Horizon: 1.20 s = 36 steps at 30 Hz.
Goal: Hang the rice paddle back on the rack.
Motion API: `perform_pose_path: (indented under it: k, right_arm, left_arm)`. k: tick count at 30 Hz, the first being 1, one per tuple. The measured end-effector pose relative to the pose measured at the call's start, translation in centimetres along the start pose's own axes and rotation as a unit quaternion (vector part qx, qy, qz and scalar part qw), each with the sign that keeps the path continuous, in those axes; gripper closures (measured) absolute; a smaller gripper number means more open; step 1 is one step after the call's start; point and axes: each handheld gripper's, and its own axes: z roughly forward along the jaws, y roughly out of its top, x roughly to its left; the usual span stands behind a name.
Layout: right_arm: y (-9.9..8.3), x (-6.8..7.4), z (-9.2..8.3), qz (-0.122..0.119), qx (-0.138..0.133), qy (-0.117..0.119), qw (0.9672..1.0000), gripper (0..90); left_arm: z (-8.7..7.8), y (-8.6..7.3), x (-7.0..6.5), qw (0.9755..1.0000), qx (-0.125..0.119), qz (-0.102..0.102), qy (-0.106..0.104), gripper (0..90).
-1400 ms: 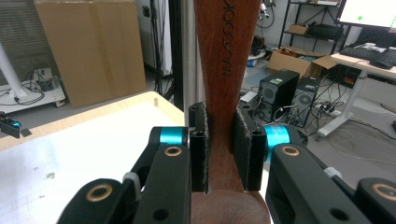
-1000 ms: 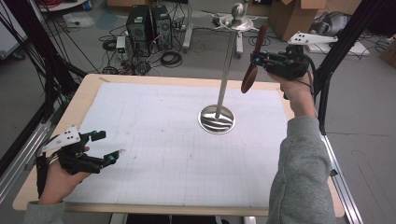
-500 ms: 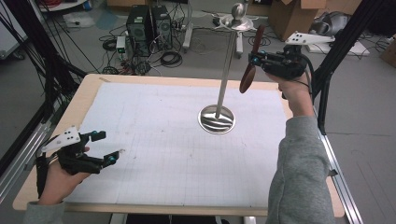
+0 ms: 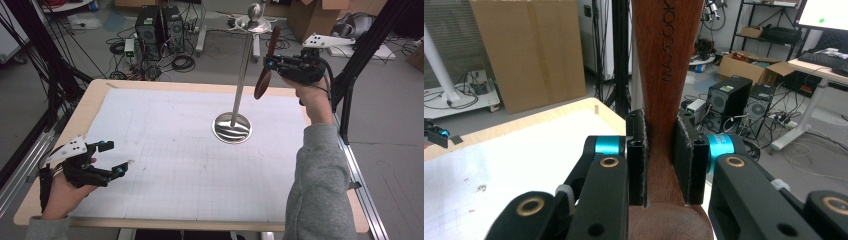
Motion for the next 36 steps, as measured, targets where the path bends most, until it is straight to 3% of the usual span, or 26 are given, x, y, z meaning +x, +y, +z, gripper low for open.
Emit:
perform_pose_path:
  k: [30,36]
  right_arm:
    - [-0.19,0.04,0.61,-0.004,0.005,-0.002,1.0,76.8]
    - [-0.2,0.12,0.51,-0.008,-0.003,-0.005,1.0,64.2]
  left_arm:
    - [0.02,-0.1,-0.01,1.0,0.004,0.0,0.0,2.7]
    - [0.11,-0.09,-0.04,1.0,0.005,-0.001,0.0,2.7]
